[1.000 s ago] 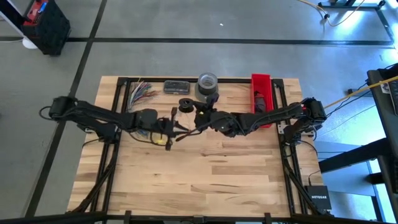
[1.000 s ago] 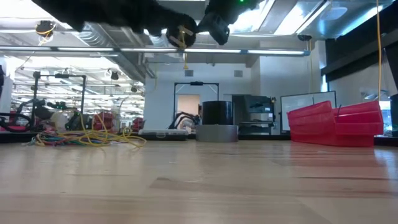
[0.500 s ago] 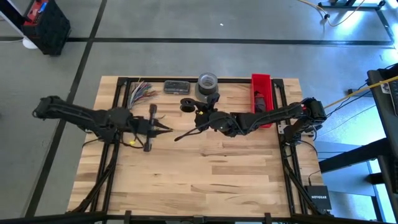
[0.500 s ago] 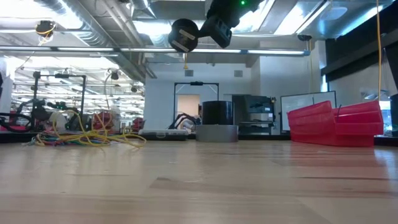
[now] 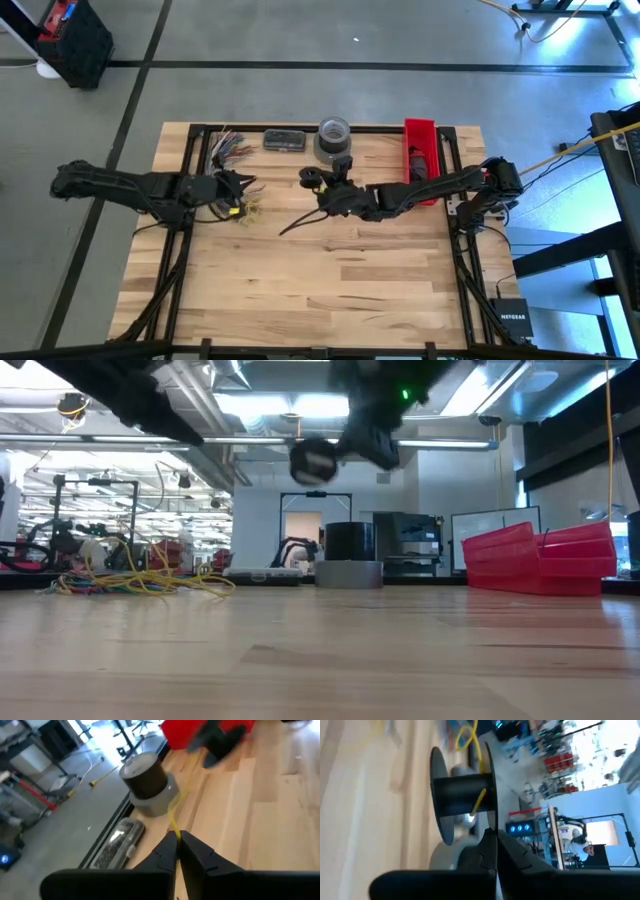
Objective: Coil cords
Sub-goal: Uncoil the yellow wire from the spool
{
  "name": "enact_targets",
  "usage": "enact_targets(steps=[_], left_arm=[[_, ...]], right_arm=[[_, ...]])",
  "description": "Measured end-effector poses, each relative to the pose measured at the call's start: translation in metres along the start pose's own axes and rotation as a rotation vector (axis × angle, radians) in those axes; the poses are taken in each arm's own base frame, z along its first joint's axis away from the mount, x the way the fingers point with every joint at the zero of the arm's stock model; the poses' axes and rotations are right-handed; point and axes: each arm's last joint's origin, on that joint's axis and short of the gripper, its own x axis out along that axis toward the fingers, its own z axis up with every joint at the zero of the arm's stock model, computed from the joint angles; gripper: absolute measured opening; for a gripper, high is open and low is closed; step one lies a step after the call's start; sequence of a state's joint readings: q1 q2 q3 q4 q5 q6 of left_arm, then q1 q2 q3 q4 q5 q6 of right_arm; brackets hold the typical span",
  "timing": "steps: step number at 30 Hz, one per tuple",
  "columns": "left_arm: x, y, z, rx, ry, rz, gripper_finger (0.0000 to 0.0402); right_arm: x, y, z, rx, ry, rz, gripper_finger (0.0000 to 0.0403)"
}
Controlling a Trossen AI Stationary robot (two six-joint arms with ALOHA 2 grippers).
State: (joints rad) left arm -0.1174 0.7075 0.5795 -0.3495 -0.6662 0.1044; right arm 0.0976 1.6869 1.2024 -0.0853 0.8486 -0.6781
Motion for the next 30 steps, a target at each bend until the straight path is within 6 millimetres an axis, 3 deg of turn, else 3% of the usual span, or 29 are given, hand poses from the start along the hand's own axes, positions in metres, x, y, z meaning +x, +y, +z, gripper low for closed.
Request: enact_targets(steps=[8,14,22,30], left_arm=[[0.017,0.000,-0.005,-0.107,0.089,0.059,0.0090],[0.019,0.001,-0.003,-0.106,0.090,0.066,0.0139],[0.018,0.002,-0.002,-0.107,0.089,0.066,0.0150],[0.018,0.002,-0.002,-0.107,0.089,0.066,0.0150]], right_arm=[[0.023,0.048,-0.023,-0.101,0.116,0.066,0.0001],[0.042,0.082,-0.036,-0.117,0.201,0.054,0.0001],[0.059,0.108,-0.041,-0.117,0.209,0.069,0.0001],[0.061,0.113,-0.039,-0.069,0.142,0.185,0.0016]])
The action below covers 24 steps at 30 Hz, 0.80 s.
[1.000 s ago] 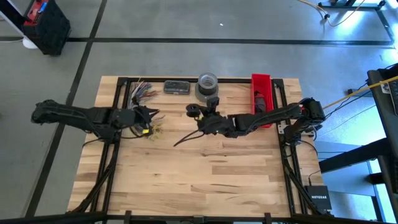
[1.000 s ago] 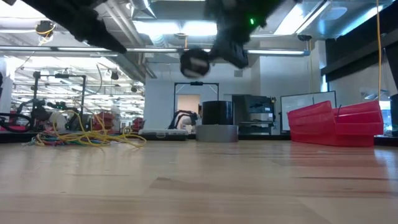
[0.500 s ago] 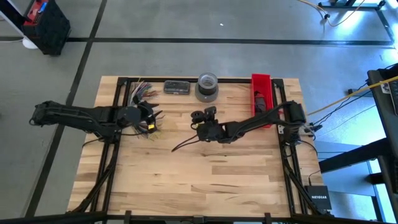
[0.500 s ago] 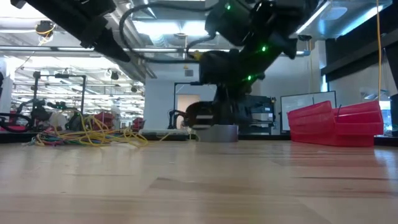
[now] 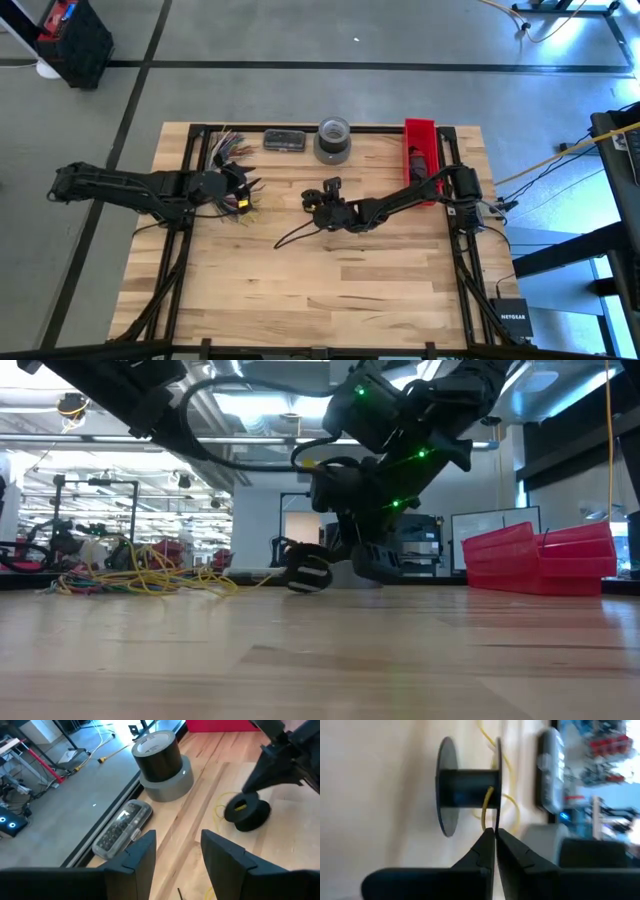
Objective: Coil cords
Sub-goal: Uncoil the yellow wire from the spool, then return to Home Position
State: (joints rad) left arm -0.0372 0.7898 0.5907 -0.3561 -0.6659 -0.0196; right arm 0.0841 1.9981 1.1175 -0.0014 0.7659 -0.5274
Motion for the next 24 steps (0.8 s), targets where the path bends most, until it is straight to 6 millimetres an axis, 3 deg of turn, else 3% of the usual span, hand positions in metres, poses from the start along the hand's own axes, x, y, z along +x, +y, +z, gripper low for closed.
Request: enact_targets(steps=[9,17,20,24], left_arm=[[0.000,0.000,0.000,0.000,0.000,0.000,0.0150],[0.000,0.000,0.000,0.022,-0.001,0.000,0.0150],[0.000,0.000,0.001,0.049,-0.005,0.000,0.0150],[0.000,0.000,0.006,0.054,-0.049,0.001,0.0150]], right_arm=[[0.003,0.000,0.000,0.012,-0.054,0.111,0.0045],[0.001,-0.003,0.003,-0.005,-0.021,0.038,0.0123],[-0.014,-0.006,0.011,-0.037,0.020,-0.023,0.0145],[-0.051,-0.021,0.021,0.013,-0.032,-0.009,0.0153]])
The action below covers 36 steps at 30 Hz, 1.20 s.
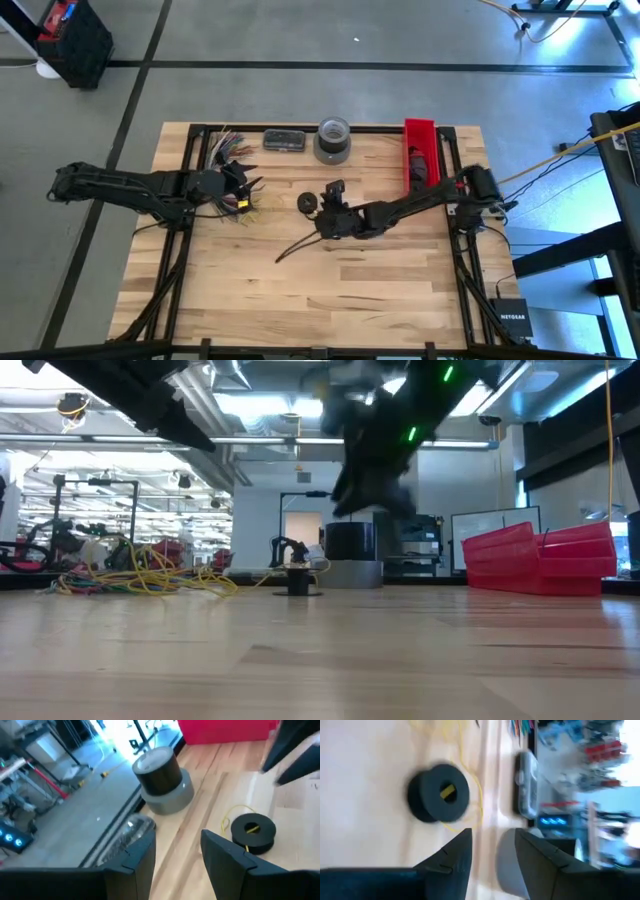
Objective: Coil cords
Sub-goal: Return to Home Position
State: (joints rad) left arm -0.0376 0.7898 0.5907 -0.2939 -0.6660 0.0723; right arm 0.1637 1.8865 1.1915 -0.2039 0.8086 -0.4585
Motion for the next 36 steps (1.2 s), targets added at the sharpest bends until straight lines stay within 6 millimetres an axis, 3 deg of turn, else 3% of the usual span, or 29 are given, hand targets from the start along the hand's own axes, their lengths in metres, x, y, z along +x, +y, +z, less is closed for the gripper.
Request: enact_targets(steps=[2,6,10,15,20,25,30,36], left_arm=[[0.000,0.000,0.001,0.014,-0.010,0.001,0.0150],[0.000,0.000,0.001,0.042,-0.007,0.001,0.0150],[0.000,0.000,0.001,0.058,-0.008,0.001,0.0150],[0.000,0.000,0.001,0.076,-0.011,0.002,0.0150],[0.000,0.000,0.001,0.056,-0.010,0.000,0.0150],[0.000,0.000,0.001,0.061,-0.012,0.000,0.0150],[0.001,-0.002,-0.004,-0.007,0.013,-0.002,0.0150],[0.001,-0.002,-0.009,-0.041,0.050,-0.013,0.0150]], right_arm=[[-0.019,-0.012,0.000,0.061,-0.040,0.065,0.0153],[-0.050,-0.036,-0.019,0.199,-0.075,0.268,0.0153],[-0.075,-0.053,-0.056,0.328,-0.156,0.390,0.0137],[-0.090,-0.062,-0.117,0.538,-0.385,0.424,0.0091],[-0.101,-0.053,-0.169,0.745,-0.653,0.454,0.0046],[-0.108,-0.034,-0.206,0.883,-0.802,0.425,0.0012],[-0.109,-0.018,-0.229,0.961,-0.858,0.418,0.0008],[-0.110,-0.012,-0.239,0.969,-0.898,0.389,0.0015]])
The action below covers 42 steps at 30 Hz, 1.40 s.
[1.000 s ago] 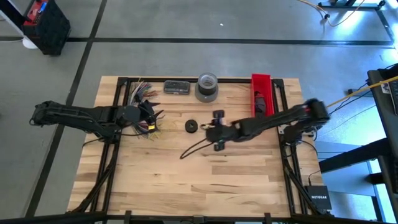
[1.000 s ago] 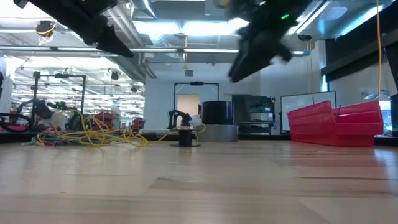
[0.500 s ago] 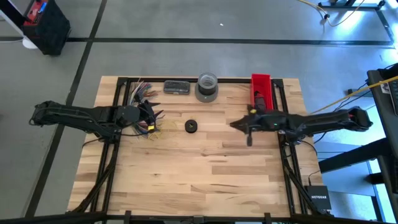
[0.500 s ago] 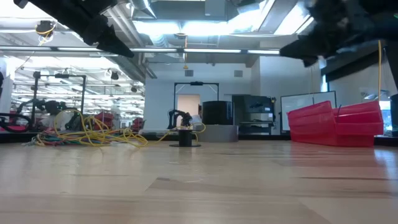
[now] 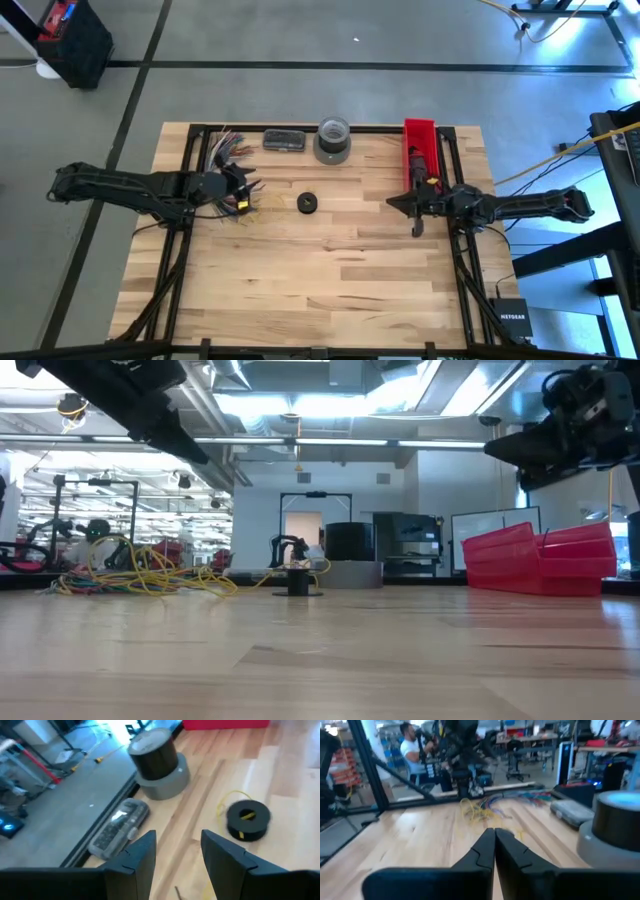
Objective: Coil cords
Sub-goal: Return to Home Position
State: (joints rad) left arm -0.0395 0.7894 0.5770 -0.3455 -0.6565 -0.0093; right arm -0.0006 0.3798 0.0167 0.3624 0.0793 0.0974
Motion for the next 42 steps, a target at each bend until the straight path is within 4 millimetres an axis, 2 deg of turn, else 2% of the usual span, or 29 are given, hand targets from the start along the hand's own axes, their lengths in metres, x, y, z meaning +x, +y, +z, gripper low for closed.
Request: enact_targets(steps=[6,9,12,17,22,31,36,42], left_arm=[[-0.010,0.006,-0.001,-0.033,-0.017,-0.061,0.0150],[-0.018,0.010,-0.009,-0.076,-0.078,-0.137,0.0150],[-0.021,0.008,-0.026,-0.119,-0.178,-0.263,0.0150],[-0.018,0.001,-0.065,-0.178,-0.318,-0.416,0.0150],[-0.016,-0.003,-0.086,-0.223,-0.360,-0.506,0.0150],[-0.015,0.000,-0.103,-0.277,-0.415,-0.479,0.0150],[-0.020,0.004,-0.102,-0.308,-0.475,-0.471,0.0150],[-0.019,0.004,-0.102,-0.298,-0.467,-0.473,0.0150]], right_arm=[[-0.003,-0.002,-0.005,0.001,0.045,-0.030,0.0016],[-0.003,-0.001,-0.004,0.019,0.031,-0.020,0.0016],[-0.003,-0.001,-0.004,0.025,0.026,-0.012,0.0016],[-0.003,-0.001,-0.008,0.021,0.070,-0.017,0.0017],[-0.004,-0.002,-0.013,0.016,0.122,-0.022,0.0017],[-0.004,-0.002,-0.013,0.017,0.120,-0.011,0.0017],[-0.007,0.000,-0.008,0.022,0.068,0.026,0.0017],[-0.014,0.001,-0.002,0.027,0.002,0.089,0.0017]])
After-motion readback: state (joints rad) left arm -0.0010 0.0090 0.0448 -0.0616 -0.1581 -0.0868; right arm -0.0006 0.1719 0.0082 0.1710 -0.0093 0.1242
